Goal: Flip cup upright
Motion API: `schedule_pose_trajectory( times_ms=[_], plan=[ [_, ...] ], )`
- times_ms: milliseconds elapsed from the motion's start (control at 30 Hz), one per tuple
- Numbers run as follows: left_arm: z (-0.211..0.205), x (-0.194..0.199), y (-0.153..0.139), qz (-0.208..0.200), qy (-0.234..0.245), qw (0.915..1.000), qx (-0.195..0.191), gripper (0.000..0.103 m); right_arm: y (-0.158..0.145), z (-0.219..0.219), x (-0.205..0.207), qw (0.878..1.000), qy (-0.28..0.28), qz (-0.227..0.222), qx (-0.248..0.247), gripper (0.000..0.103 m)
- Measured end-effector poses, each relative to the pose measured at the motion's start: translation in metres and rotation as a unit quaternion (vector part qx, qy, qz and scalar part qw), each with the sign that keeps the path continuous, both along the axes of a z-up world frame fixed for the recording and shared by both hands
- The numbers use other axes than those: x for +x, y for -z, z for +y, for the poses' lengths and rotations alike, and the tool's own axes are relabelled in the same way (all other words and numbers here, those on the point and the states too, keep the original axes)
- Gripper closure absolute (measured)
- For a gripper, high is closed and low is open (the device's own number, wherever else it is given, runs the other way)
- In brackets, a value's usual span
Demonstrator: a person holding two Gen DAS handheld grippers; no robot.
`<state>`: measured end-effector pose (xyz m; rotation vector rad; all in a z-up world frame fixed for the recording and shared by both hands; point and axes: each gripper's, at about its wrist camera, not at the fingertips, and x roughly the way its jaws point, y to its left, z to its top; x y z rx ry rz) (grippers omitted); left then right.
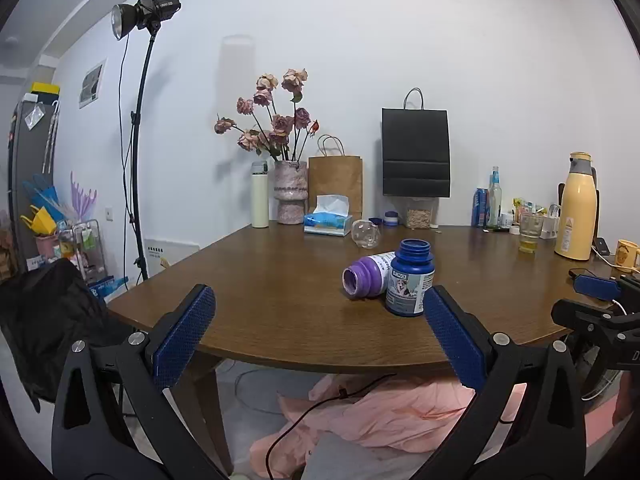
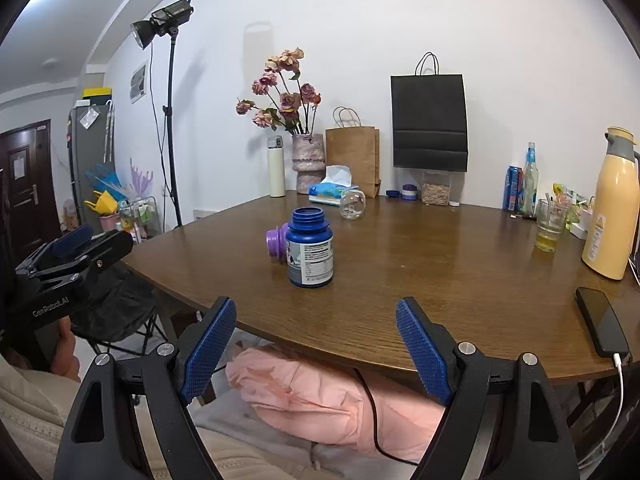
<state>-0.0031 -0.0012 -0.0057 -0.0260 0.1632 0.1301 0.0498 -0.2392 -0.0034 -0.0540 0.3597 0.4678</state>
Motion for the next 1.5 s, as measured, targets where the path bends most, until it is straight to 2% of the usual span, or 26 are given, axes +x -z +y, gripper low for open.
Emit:
schedule_pose_trajectory(
  times_ms=[1500],
  plan=[
    [0.0025, 0.0012, -0.0052, 0.000, 0.012, 0.9999, 0.003, 0.000, -0.0013, -0.0024, 0.0013, 1.000, 0.004, 0.002, 0.000, 0.017]
  ],
)
